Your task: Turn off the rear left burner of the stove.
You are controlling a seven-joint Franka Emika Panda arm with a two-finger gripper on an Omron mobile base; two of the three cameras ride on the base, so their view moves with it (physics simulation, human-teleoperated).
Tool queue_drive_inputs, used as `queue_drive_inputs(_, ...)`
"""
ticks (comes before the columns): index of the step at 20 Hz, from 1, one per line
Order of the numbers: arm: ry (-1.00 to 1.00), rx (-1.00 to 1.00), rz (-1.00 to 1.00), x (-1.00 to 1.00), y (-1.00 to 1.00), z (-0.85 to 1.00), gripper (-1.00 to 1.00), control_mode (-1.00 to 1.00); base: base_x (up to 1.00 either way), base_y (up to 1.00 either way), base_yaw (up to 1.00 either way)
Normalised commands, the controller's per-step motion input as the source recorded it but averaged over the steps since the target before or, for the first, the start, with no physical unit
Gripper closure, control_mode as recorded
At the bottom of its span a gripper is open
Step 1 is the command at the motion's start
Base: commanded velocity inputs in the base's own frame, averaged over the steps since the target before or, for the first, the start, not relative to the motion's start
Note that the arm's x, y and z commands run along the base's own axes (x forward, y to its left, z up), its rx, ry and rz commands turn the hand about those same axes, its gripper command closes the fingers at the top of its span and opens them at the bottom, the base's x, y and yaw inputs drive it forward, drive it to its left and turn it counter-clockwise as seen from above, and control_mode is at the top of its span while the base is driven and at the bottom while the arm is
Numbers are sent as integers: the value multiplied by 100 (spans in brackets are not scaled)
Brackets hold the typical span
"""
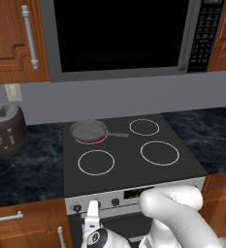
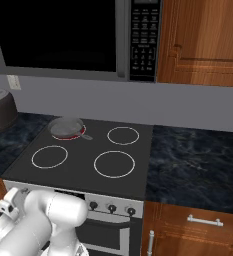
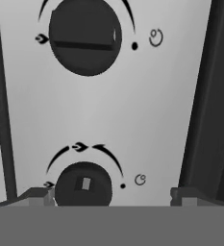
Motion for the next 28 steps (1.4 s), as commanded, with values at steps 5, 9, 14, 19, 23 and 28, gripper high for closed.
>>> queue_drive_inputs(5, 0, 0, 0, 13, 0, -12, -100, -100, 0, 0, 0)
queue_drive_inputs(9, 0, 0, 0, 2, 0, -19, -100, -100, 0, 0, 0)
queue_drive_inputs(14, 0, 0, 0, 7, 0, -5, -100, -100, 0, 0, 0)
queue_drive_inputs(19, 0, 0, 0, 5, 0, 0, -100, -100, 0, 0, 0)
queue_drive_inputs(23, 0, 0, 0, 6, 0, -4, -100, -100, 0, 0, 0)
queue_drive_inputs(28, 0, 0, 0, 21, 0, -16, -100, -100, 0, 0, 0)
